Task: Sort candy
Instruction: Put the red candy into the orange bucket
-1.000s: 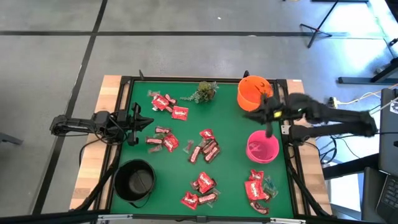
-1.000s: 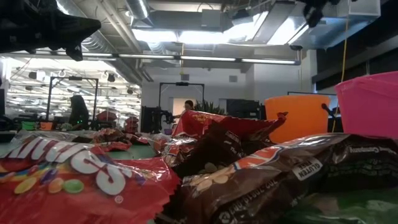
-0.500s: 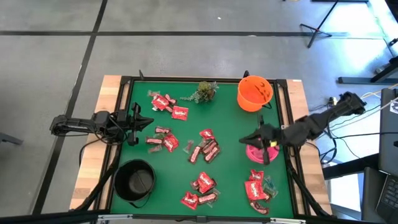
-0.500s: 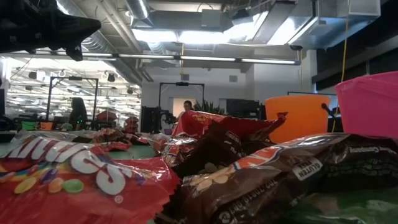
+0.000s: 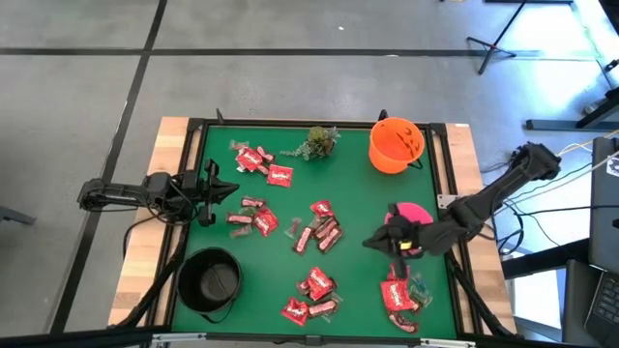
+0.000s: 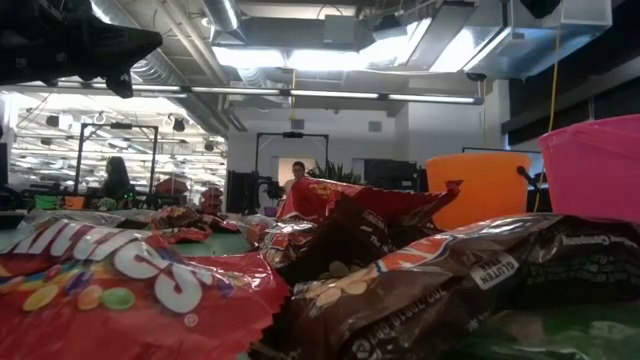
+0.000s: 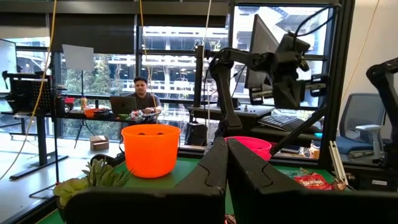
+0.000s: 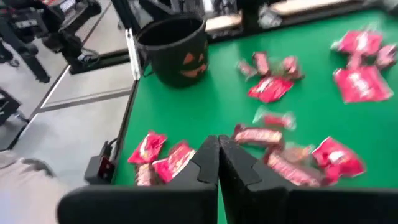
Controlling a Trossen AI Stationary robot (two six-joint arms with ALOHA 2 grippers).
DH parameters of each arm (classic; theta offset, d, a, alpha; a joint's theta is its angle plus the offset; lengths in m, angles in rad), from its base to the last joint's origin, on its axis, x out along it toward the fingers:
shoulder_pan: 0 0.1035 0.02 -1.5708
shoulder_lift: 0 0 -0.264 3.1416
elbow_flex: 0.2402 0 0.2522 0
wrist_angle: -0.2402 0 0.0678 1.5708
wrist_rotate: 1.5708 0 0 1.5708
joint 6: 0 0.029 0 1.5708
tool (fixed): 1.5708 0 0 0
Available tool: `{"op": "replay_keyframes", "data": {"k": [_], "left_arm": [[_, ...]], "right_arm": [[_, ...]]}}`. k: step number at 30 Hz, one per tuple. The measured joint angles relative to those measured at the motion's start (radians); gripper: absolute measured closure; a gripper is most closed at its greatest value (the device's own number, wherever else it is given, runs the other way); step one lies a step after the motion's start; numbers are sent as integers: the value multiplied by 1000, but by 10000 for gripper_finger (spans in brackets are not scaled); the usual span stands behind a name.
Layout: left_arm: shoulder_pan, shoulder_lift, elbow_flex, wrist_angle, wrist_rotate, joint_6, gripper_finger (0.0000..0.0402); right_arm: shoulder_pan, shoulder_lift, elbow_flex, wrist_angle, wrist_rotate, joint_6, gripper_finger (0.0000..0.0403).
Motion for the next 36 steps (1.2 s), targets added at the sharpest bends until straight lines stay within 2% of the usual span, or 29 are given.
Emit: {"op": "replay_keyframes", "data": {"k": [6, 18, 21, 30, 36], "left_arm": [[0, 0, 0, 0, 0, 0, 401], [0, 0, 0, 0, 0, 0, 401], [0, 0, 0, 0, 0, 0, 401], [0, 0, 0, 0, 0, 0, 401], [0, 0, 0, 0, 0, 0, 401]], "right_arm": [[0, 32, 0, -25, -67, 66, 402], [-1, 31, 0, -175, -92, 132, 397], [-1, 31, 0, -169, -140, 161, 375], [-1, 31, 0, -188, -315, 293, 263], [0, 31, 0, -203, -390, 340, 251]]}}
